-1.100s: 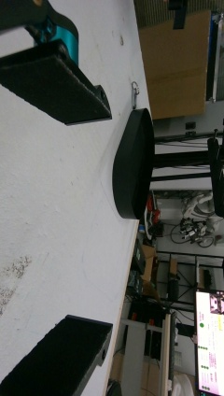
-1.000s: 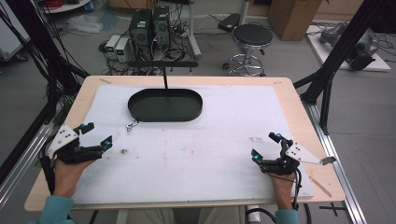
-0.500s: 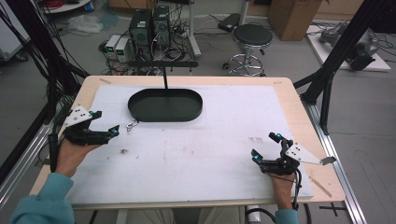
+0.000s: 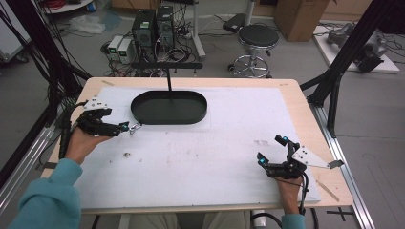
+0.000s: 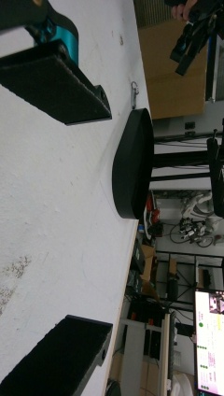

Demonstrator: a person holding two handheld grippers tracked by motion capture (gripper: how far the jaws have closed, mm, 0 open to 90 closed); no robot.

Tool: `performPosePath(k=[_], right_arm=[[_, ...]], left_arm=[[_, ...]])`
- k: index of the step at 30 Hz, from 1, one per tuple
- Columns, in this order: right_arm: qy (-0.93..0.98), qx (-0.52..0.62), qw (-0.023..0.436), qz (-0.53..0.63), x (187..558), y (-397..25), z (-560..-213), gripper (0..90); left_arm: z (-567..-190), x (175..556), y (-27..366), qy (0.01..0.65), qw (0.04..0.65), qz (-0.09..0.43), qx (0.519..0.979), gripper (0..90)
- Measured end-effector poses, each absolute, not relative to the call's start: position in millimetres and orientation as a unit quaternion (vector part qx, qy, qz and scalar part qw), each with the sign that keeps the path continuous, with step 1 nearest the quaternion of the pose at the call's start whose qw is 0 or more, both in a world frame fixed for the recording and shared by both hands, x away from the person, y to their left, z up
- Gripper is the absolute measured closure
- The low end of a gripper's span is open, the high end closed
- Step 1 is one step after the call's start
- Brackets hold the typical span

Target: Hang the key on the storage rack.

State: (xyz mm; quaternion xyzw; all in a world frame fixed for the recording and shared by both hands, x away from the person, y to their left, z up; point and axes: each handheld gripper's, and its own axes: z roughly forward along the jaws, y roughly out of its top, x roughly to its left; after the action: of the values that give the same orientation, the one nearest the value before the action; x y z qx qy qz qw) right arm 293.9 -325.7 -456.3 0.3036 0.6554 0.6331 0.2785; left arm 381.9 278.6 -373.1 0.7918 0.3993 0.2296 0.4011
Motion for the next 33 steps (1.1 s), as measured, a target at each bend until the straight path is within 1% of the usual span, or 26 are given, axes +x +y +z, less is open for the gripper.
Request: performPosePath(k=[5,17,24,27,33], right_arm=[[0.655,0.305,0.278,0.633,293.7,-325.5,-456.4,0.9],[0.655,0.304,0.277,0.634,293.8,-325.6,-456.3,0.9],[0.654,0.302,0.28,0.634,294.5,-326.0,-456.4,0.9],[0.654,0.301,0.282,0.634,294.6,-326.1,-456.3,0.9],[0.655,0.305,0.277,0.634,293.8,-325.7,-456.4,0.9]], left_arm=[[-380.9,389.2,272.1,0.403,0.371,0.215,0.808,11.4],[-400.3,402.6,262.0,0.414,0.318,0.194,0.83,11.3],[-406.5,405.8,258.6,0.416,0.303,0.189,0.837,11.4],[-410.5,407.8,256.1,0.419,0.3,0.175,0.839,11.8],[-417.0,411.5,253.2,0.425,0.285,0.18,0.84,12.9]])
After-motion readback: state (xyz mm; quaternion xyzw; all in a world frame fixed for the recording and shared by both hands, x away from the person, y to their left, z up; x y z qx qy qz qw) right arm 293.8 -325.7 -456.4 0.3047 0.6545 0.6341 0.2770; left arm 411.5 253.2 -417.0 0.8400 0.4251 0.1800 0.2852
